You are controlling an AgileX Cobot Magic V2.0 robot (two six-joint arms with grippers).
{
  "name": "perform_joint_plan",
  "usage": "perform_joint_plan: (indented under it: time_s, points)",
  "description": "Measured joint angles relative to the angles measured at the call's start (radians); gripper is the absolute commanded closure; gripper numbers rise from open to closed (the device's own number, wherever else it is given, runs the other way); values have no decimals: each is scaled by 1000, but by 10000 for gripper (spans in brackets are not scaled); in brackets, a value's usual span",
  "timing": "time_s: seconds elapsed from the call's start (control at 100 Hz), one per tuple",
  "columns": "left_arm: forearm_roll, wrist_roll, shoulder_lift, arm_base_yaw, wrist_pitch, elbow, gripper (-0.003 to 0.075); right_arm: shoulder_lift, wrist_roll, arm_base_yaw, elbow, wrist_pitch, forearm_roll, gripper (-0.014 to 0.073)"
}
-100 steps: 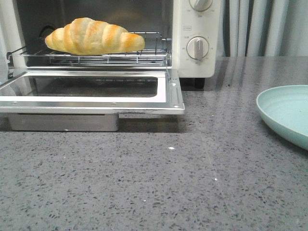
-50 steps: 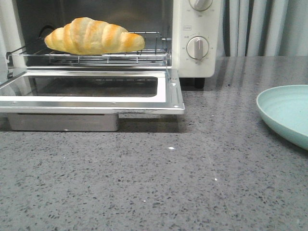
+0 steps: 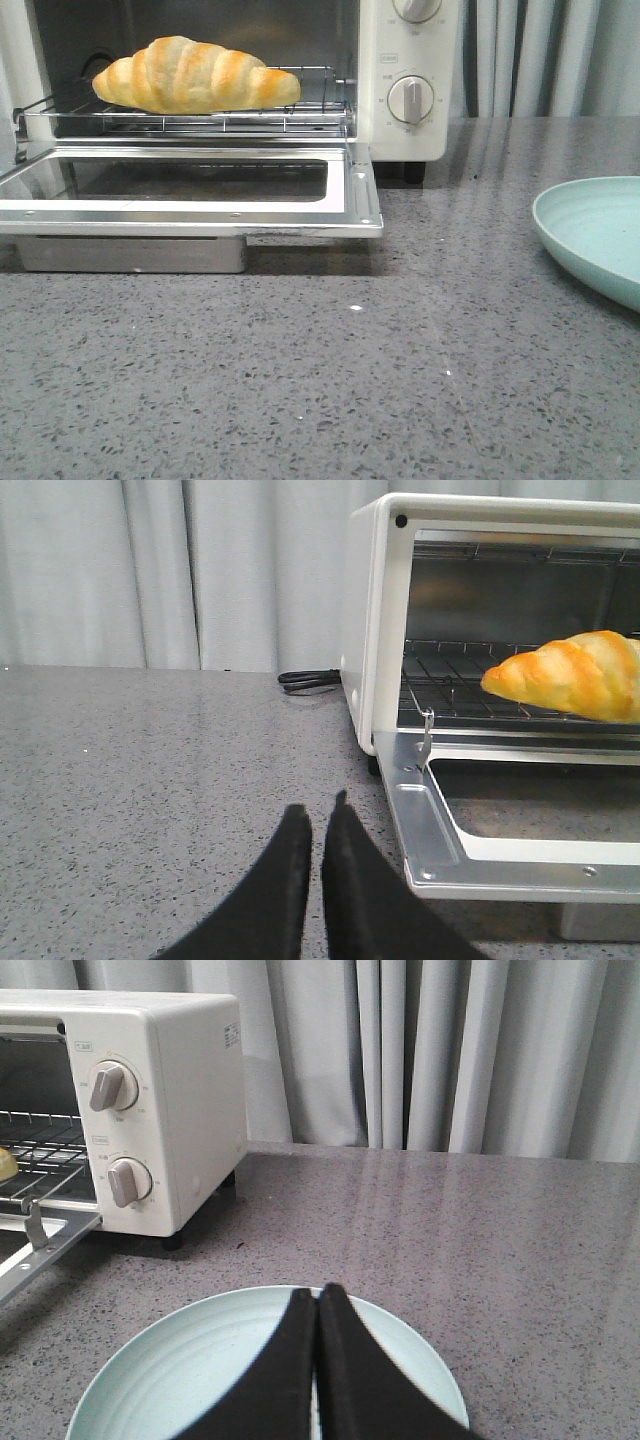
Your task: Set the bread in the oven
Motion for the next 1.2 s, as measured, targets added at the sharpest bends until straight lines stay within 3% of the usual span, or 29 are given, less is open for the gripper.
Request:
perform_joint_plan:
  time_s: [1.2]
  points:
    - [0, 2, 0, 0, 0, 0, 740, 0, 0, 0, 12, -17, -10, 648]
